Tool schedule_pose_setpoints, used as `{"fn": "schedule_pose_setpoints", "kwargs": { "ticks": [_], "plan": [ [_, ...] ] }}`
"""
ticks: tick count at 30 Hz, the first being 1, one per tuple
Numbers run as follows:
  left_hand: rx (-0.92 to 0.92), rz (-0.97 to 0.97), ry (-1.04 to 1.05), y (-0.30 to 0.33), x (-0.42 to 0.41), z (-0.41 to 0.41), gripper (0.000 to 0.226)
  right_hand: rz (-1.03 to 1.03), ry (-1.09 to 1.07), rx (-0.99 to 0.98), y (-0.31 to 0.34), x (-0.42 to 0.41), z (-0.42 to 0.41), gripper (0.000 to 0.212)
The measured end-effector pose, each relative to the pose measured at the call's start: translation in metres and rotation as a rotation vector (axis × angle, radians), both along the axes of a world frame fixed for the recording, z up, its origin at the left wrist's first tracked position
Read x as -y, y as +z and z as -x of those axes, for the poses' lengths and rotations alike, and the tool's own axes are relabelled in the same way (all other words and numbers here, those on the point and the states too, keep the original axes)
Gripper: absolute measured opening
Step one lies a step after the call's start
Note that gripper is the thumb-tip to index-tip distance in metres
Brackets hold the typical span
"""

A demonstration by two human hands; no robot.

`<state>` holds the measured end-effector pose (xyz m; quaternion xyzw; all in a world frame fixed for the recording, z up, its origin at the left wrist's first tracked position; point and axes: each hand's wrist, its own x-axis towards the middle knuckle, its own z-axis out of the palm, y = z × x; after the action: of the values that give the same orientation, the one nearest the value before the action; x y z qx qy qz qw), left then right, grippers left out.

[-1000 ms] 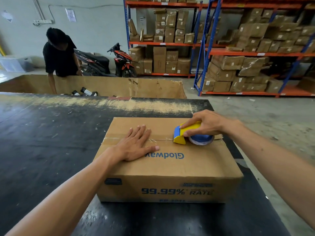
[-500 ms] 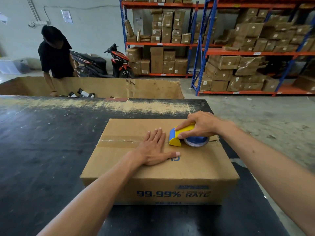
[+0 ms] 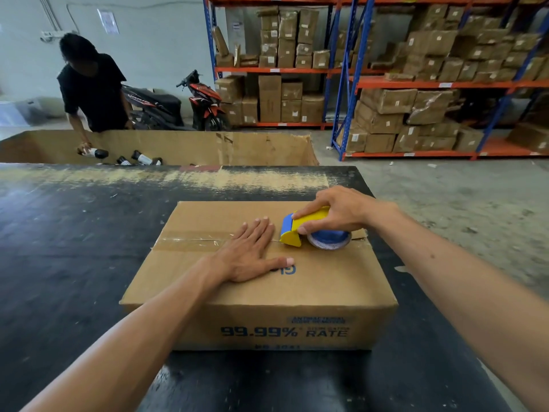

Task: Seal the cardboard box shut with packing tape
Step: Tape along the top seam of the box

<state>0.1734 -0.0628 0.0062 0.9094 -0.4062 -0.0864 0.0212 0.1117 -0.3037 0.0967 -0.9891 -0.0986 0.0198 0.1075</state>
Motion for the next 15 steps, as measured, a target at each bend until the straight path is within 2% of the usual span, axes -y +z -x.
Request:
{"fn": "schedule_pose_setpoints", "kwargs": {
  "ticks": [15],
  "plan": [
    [0.010,-0.018,-0.050,-0.002,-0.006,-0.005,0.109,-0.067,-0.122,-0.074,0.004,0.071,0.041,0.048]
  ]
}}
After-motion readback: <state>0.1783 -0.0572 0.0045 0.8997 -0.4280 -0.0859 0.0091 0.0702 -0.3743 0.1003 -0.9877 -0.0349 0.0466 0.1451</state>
